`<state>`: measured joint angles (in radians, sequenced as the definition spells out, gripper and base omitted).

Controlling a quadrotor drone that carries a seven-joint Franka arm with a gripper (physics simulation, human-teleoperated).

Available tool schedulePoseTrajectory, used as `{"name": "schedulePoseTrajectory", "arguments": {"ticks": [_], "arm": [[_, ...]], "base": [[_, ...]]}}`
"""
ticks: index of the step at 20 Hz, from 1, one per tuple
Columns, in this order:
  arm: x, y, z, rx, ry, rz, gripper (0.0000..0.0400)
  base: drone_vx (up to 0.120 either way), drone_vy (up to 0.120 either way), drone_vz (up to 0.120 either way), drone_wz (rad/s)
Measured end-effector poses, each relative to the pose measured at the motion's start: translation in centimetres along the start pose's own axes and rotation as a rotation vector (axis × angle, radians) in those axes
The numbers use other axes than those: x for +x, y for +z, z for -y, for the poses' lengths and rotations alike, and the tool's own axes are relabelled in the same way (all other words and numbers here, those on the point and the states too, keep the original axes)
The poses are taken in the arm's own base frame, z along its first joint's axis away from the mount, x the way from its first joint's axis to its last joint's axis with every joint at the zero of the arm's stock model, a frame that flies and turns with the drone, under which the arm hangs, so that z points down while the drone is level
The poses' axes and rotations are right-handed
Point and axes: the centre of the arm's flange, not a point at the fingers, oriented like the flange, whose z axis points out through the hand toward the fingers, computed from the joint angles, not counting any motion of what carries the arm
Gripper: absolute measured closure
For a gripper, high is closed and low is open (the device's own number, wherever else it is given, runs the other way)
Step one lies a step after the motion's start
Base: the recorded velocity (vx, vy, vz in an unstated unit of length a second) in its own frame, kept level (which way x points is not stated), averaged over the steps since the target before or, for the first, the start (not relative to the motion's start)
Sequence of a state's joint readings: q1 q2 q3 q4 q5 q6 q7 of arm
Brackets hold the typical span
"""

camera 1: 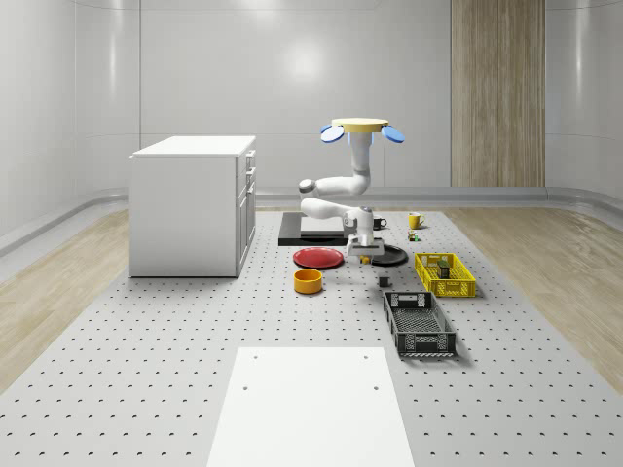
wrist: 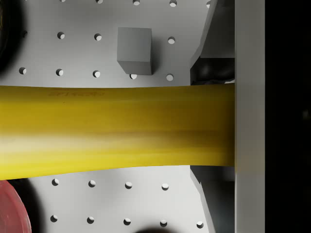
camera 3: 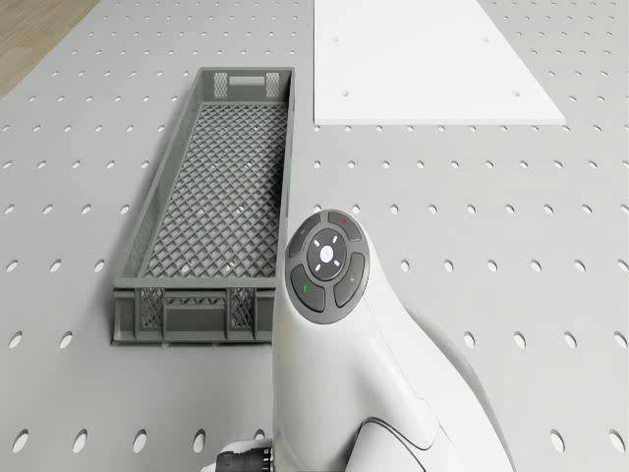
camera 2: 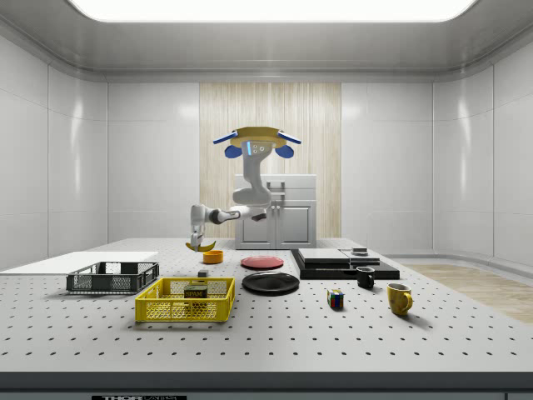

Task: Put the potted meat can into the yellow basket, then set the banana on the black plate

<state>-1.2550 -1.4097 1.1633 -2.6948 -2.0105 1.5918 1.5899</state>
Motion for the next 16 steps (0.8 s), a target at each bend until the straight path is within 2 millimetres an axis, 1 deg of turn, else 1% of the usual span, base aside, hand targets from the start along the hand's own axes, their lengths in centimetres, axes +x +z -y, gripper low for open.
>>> {"name": "schedulePoseTrajectory", "arguments": {"ticks": [16], "arm": [[0.00,-0.04,0.00,0.000,0.001,0.000,0.0210]], "base": [[-0.120,0.120,0.000,0.000]]}}
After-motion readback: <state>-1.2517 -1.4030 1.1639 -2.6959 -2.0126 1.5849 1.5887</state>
